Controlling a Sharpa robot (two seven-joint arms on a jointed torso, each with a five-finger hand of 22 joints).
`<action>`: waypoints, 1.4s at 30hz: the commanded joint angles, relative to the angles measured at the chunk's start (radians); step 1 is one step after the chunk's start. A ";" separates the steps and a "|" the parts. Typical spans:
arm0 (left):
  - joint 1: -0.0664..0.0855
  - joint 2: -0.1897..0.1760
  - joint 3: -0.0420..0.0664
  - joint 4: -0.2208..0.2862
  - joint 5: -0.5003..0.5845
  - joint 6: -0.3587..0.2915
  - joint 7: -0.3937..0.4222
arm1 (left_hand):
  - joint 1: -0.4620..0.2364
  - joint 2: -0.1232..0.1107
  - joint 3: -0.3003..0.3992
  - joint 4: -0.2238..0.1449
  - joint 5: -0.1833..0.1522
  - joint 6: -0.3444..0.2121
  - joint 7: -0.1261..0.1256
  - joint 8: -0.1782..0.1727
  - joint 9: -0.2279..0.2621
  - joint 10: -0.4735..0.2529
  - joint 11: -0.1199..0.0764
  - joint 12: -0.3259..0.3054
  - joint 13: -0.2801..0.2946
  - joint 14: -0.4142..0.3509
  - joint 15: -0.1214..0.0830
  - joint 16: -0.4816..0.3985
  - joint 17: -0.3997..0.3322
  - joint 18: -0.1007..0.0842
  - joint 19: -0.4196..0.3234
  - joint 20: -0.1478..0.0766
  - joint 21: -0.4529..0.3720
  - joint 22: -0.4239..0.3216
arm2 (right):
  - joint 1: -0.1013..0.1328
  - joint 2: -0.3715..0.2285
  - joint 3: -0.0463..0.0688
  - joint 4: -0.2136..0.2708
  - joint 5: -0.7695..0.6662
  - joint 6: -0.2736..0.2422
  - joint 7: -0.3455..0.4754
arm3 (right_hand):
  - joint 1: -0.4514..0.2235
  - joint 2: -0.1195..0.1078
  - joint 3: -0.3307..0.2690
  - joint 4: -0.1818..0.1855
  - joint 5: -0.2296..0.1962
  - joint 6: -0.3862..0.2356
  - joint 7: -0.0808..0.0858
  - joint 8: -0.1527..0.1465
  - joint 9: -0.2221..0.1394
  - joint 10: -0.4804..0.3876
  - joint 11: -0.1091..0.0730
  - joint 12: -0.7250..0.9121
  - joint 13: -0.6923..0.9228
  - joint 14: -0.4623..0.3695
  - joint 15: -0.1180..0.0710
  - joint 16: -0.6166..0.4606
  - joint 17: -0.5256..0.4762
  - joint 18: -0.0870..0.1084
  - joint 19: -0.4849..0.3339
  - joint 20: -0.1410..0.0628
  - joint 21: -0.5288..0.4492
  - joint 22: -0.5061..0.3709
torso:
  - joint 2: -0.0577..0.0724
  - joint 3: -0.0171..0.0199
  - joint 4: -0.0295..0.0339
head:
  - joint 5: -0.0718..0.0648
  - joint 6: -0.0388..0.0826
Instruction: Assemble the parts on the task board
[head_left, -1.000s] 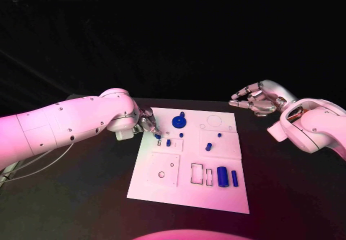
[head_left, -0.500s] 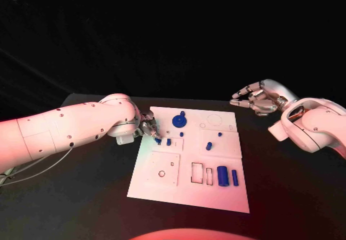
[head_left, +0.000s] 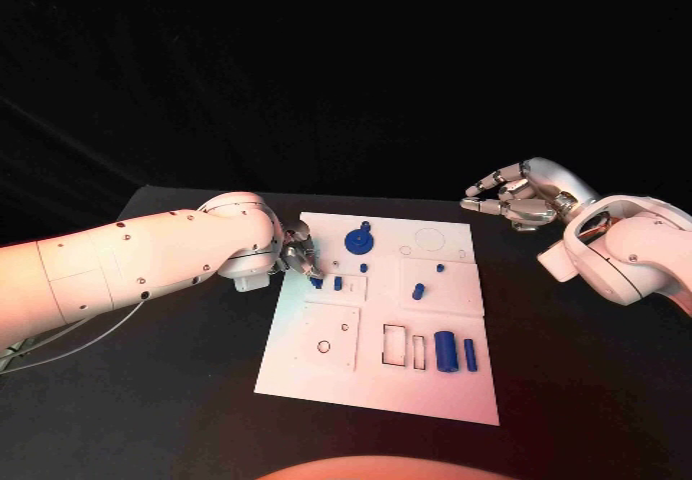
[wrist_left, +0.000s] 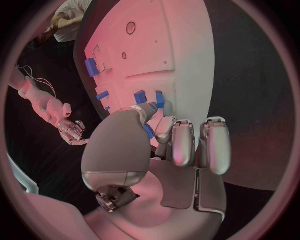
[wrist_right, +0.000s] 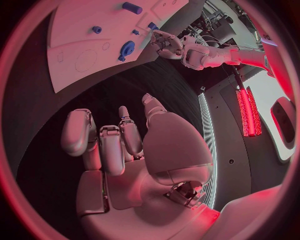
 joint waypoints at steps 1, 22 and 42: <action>-0.002 0.000 0.000 0.003 -0.027 -0.008 0.003 | 0.009 0.003 0.128 -0.124 0.001 0.004 -0.005 0.004 0.001 0.009 -0.001 0.005 0.001 0.042 -0.001 -0.004 0.007 -0.003 0.016 -0.001 0.000 0.067 | 0.000 -0.001 0.001 0.001 0.000 -0.003 0.007 | -0.006 0.007 0.003 0.006 0.006 -0.006 0.001 0.004 0.002 -0.004 0.000 -0.004 0.011 0.069 -0.008 -0.005 0.115 0.008 -0.006 0.000 -0.005 -0.002 | 0.000 -0.0002 -0.0007 | -0.001 0.000; -0.004 -0.006 0.001 0.012 -0.013 -0.002 -0.014 | -0.048 -0.020 0.131 -0.098 -0.003 0.019 -0.022 0.011 0.007 0.020 -0.012 0.009 0.006 0.042 -0.010 -0.004 0.008 -0.003 0.019 -0.007 0.002 0.071 | -0.002 -0.001 0.001 0.000 0.002 -0.003 0.009 | -0.006 0.007 0.002 0.006 0.007 -0.006 0.001 0.004 0.002 -0.005 0.000 -0.004 0.010 0.069 -0.008 -0.006 0.114 0.008 -0.006 0.000 -0.005 -0.002 | 0.000 -0.0001 -0.0003 | -0.002 -0.002; -0.004 -0.004 0.001 0.010 -0.004 -0.015 -0.019 | -0.096 -0.030 0.089 -0.060 -0.005 0.039 -0.030 0.011 0.007 0.022 -0.019 0.013 0.011 0.043 -0.016 -0.004 0.008 -0.004 0.020 -0.013 0.002 0.073 | -0.003 -0.003 0.001 0.001 0.002 -0.006 0.011 | -0.007 0.008 0.001 0.007 0.007 -0.007 0.001 0.005 0.002 -0.006 0.000 -0.005 0.010 0.069 -0.008 -0.006 0.114 0.009 -0.006 0.000 -0.006 -0.002 | 0.000 0.0001 0.0002 | -0.005 -0.002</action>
